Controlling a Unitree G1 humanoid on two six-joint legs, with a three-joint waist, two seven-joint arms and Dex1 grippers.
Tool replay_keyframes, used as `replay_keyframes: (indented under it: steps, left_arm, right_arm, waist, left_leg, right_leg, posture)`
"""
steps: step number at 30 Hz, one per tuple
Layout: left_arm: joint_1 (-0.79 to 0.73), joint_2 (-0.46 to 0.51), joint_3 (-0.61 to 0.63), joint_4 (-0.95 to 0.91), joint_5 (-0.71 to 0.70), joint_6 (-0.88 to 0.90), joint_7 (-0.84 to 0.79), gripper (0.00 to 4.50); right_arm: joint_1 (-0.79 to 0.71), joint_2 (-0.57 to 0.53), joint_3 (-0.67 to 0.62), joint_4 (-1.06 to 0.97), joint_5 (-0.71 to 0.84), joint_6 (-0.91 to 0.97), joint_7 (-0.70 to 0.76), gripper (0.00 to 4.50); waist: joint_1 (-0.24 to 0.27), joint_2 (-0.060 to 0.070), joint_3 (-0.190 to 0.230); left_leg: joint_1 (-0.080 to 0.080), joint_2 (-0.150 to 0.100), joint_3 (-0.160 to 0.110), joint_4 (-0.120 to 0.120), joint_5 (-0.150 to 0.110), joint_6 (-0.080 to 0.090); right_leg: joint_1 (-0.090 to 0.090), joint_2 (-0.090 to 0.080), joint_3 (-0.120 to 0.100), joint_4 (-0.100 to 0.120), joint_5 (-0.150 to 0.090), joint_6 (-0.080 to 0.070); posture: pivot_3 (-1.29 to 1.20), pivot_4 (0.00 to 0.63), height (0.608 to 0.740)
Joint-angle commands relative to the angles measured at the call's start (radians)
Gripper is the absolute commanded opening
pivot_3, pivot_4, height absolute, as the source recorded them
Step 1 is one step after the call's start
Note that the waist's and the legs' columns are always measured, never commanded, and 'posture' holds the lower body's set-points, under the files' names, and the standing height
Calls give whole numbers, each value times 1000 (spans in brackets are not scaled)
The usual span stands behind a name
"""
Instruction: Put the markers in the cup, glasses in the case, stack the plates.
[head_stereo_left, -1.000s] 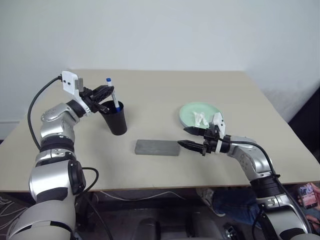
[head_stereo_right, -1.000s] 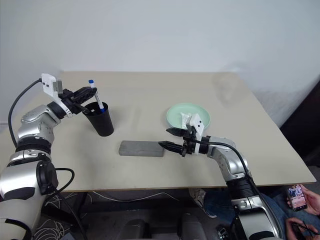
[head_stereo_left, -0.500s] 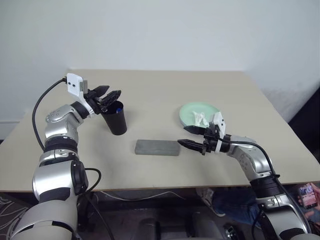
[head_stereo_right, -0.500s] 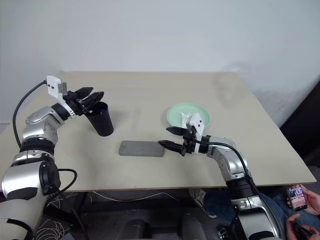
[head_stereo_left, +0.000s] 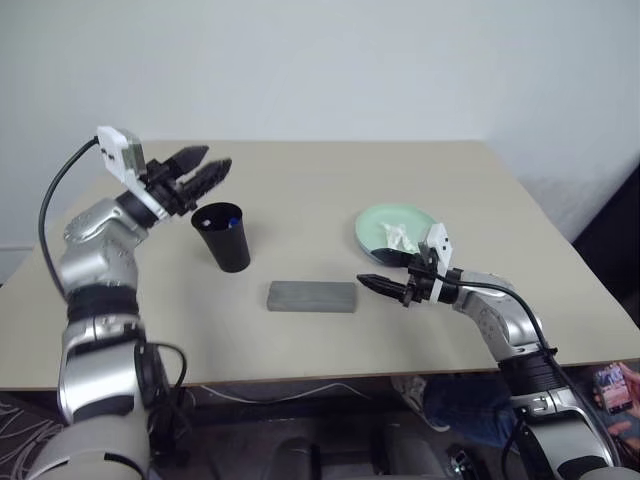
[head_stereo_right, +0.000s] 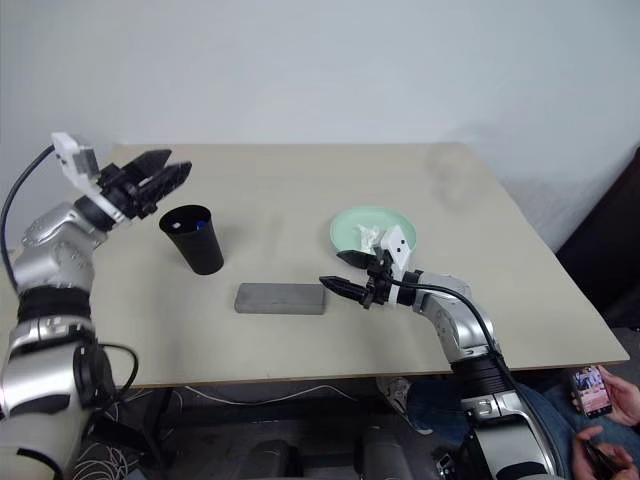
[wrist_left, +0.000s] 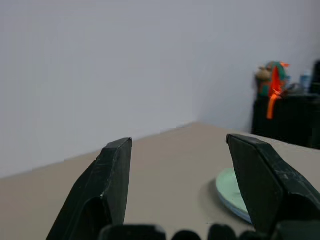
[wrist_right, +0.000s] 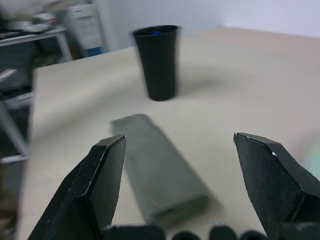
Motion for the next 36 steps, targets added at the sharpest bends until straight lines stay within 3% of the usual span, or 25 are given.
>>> replay_keyframes:
  steps: [1,7,14,25,36]
  left_arm:
    - [137,-11,-13,-269,-62,104,35,3160]
    - [353,-86,-15,-495,-80,141,159,3160]
    - [490,-153,-46,-452,23,-30,237,3160]
    - [467,-225,-76,-204,115,-241,318,3160]
    - [504,-253,-112,-215,141,-286,365,3160]
  right_arm:
    - [-12,-8,-40,6,-1,-31,-19,3751]
    - [7,-38,-78,49,-16,-54,-40,3751]
    - [92,-108,-140,100,-18,-102,-44,3751]
    - [111,-175,-207,243,-36,-175,-51,3751]
    - [128,-173,-196,222,-37,-166,-55,3751]
  waist:
    - [1,0,0]
    - [9,0,0]
    - [9,0,0]
    - [8,2,1]
    - [9,2,1]
  left_leg:
    - [-1,0,0,0,0,0]
    - [0,1,-1,0,1,-1]
    - [4,0,0,0,0,-1]
    - [15,2,-1,-4,-2,-5]
    - [13,2,0,-9,-2,0]
  right_leg:
    - [0,0,-1,0,0,0]
    - [1,1,-2,0,0,-1]
    - [5,0,-2,-1,-2,-3]
    - [14,0,-3,-8,-2,-3]
    - [14,0,-4,-16,-1,-2]
  posture:
    - [0,0,721]
    - [0,0,721]
    - [0,0,721]
    - [0,0,721]
    - [0,0,721]
